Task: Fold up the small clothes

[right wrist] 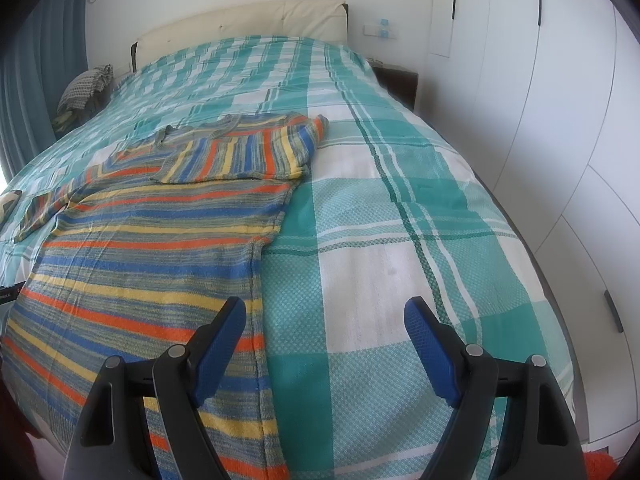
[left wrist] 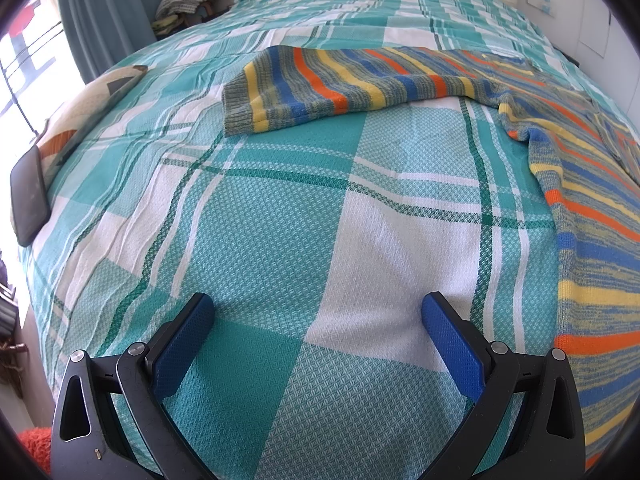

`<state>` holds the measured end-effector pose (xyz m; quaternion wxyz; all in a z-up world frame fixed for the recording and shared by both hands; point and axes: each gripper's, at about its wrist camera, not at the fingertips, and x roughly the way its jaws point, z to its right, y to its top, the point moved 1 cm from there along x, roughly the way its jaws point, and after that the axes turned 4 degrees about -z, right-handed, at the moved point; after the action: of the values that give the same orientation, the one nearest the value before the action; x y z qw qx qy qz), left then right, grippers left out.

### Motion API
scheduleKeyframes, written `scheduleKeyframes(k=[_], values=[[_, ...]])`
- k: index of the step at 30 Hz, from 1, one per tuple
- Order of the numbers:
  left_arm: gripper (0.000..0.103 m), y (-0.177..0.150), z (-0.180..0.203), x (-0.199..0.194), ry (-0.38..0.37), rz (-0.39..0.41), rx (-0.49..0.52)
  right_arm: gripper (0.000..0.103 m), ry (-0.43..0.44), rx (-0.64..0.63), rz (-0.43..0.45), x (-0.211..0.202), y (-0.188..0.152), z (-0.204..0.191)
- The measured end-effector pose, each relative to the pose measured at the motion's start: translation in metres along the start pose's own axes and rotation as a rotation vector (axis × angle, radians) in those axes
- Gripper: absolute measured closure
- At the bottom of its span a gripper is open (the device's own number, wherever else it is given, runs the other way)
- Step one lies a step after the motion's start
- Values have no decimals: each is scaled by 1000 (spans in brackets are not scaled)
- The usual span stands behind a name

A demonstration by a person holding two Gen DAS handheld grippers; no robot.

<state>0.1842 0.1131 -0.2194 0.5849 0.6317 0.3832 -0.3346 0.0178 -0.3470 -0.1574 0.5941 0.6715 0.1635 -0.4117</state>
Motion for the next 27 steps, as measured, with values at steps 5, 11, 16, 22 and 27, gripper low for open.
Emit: scheduleKeyframes(k=[5,11,16,22,27], values=[[1,0,0,0,0,0,0,22,-1,1,1,0,0,0],[1,-1,0,0,-3,-3,-1,22,-1,0,1,0,0,1],[0,13,-9,-5,-82,-90,-18,22,0,0,1,-1,0,1],[1,72,-62,-22,-247,7,-233,22,18,4,6,0,4,2],[2,127,-96,35,-192,-91,-366,22,44,3,-17,7,4,1]])
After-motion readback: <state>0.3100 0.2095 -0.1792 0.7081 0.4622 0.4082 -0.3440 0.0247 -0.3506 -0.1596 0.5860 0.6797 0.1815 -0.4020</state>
